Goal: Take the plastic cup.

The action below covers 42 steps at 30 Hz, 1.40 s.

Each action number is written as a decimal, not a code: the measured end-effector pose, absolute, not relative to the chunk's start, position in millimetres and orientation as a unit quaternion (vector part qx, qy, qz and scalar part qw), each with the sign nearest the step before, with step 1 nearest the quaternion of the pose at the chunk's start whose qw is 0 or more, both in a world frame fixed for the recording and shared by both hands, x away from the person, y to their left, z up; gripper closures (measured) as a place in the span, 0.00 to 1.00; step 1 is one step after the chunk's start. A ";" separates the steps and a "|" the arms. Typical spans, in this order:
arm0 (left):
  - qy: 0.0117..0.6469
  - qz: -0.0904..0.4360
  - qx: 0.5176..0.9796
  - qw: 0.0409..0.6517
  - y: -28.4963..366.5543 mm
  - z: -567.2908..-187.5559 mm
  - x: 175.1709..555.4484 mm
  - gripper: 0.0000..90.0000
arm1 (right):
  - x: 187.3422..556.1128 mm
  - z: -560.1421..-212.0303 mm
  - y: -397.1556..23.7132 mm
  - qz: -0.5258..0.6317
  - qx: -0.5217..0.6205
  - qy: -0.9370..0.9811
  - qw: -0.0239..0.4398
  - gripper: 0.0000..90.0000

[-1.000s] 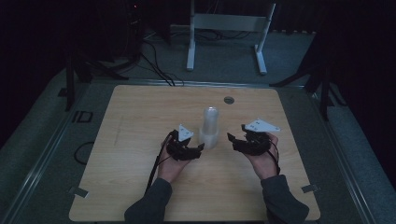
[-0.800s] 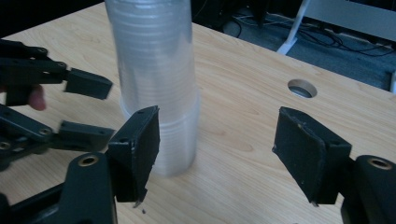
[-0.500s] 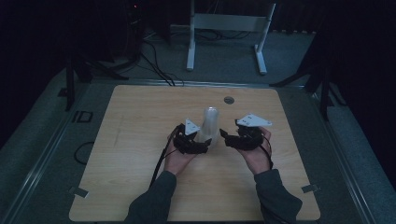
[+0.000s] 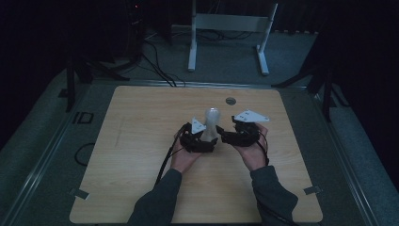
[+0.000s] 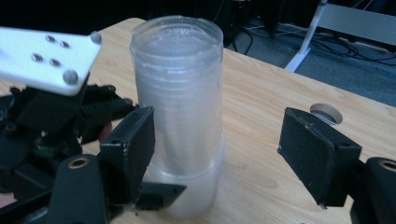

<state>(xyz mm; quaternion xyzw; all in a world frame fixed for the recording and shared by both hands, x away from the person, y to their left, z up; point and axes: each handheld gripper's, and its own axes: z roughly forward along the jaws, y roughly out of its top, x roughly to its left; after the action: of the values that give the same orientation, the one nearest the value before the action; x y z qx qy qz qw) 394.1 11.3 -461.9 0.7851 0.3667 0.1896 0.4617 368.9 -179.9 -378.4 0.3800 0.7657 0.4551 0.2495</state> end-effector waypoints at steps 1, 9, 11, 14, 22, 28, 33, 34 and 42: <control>0.366 0.191 0.785 0.462 10.9 -462.2 394.1 0.17 | 370.1 -378.4 -178.9 0.456 0.380 0.765 0.250 0.30; 0.362 0.185 0.774 0.485 10.7 -461.1 393.7 0.17 | 375.6 -377.8 -170.0 0.458 0.371 0.768 0.250 0.31; 0.365 0.188 0.772 0.485 11.2 -461.0 394.0 0.18 | 376.4 -377.5 -168.9 0.459 0.370 0.768 0.249 0.33; 0.366 0.190 0.769 0.488 12.9 -461.1 393.6 0.21 | 377.6 -376.9 -167.5 0.465 0.366 0.766 0.250 0.35; 0.362 0.195 0.770 0.488 11.8 -463.0 392.3 0.22 | 379.5 -374.0 -160.2 0.476 0.357 0.765 0.246 0.36; 0.363 0.197 0.768 0.489 13.1 -462.9 391.4 0.23 | 388.0 -374.1 -156.0 0.486 0.362 0.762 0.230 0.37; 0.358 0.200 0.770 0.490 13.4 -463.4 390.3 0.23 | 393.4 -373.4 -151.0 0.489 0.356 0.764 0.226 0.37; 0.358 0.200 0.769 0.490 13.5 -463.6 390.0 0.23 | 394.1 -373.5 -150.2 0.488 0.355 0.764 0.225 0.37; 0.358 0.201 0.764 0.498 13.3 -463.9 391.1 0.22 | 398.3 -374.4 -146.5 0.490 0.358 0.765 0.215 0.42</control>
<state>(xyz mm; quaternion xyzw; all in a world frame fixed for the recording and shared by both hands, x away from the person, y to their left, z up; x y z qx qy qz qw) 391.1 13.3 -463.9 0.7642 0.3580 0.2006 0.4976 398.3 -146.5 -374.4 0.3583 0.7649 0.4900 0.2154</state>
